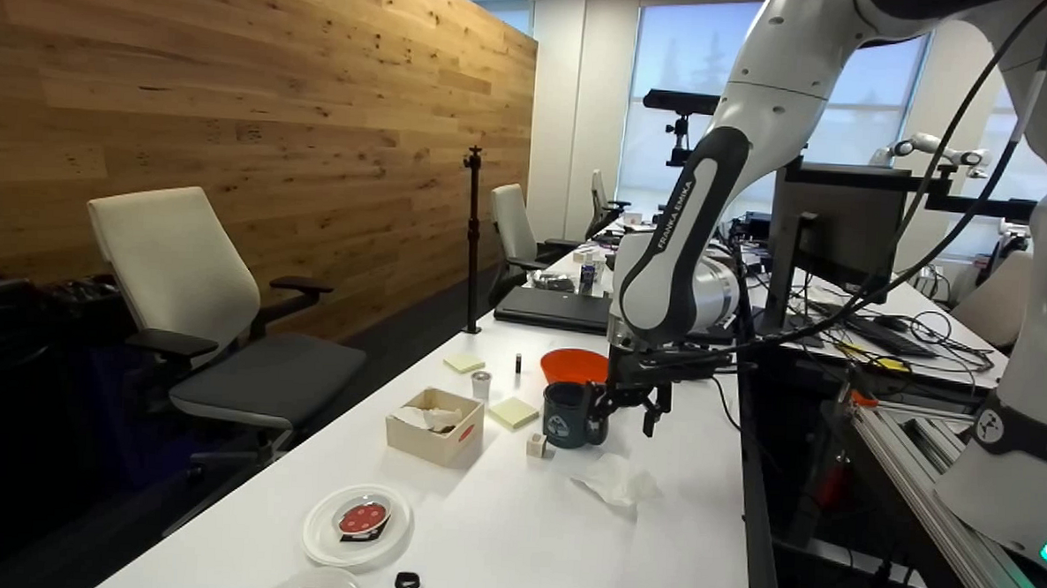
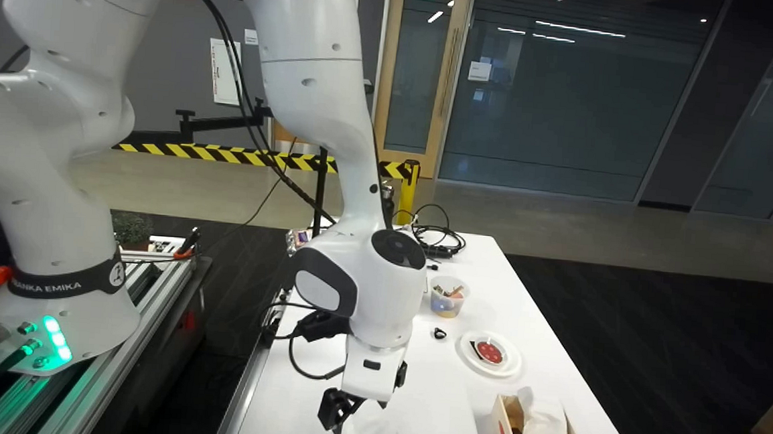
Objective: Use the white napkin to wipe the item on the white plate.
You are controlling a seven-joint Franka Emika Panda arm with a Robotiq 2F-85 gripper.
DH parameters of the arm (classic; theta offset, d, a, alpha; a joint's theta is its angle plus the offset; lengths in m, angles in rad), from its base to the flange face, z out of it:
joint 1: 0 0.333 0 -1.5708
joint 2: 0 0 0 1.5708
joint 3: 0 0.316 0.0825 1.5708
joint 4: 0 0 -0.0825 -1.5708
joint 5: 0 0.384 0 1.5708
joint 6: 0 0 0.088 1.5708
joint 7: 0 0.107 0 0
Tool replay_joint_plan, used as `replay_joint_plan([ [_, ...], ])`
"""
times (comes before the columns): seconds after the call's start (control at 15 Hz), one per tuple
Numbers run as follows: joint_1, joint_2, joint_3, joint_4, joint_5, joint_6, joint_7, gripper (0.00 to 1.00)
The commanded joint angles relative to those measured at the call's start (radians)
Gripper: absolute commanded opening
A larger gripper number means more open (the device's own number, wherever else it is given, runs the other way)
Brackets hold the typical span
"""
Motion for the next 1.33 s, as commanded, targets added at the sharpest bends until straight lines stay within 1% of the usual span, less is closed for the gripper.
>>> replay_joint_plan([
  [0.0,0.016,-0.001,-0.010,0.003,0.025,-0.005,-0.018,1.00],
  [0.07,0.016,-0.002,-0.009,0.003,0.025,-0.005,-0.018,1.00],
  [0.13,0.056,0.041,-0.031,0.025,0.018,0.013,0.023,1.00],
  [0.2,0.068,0.061,-0.035,0.034,0.024,0.036,0.038,1.00],
  [0.27,0.071,0.076,-0.035,0.044,0.027,0.039,0.038,1.00],
  [0.33,0.094,0.099,-0.052,0.055,0.020,0.048,0.052,1.00],
  [0.6,0.134,0.175,-0.090,0.110,0.014,0.069,0.069,1.00],
  [0.73,0.128,0.204,-0.098,0.137,0.022,0.070,0.068,1.00],
  [0.93,0.096,0.240,-0.092,0.178,0.037,0.062,0.067,1.00],
  [1.07,0.062,0.248,-0.068,0.194,0.053,0.059,0.064,1.00],
  [1.2,0.047,0.260,-0.049,0.212,0.074,0.056,0.070,1.00],
  [1.27,0.051,0.267,-0.043,0.219,0.080,0.054,0.077,1.00],
])
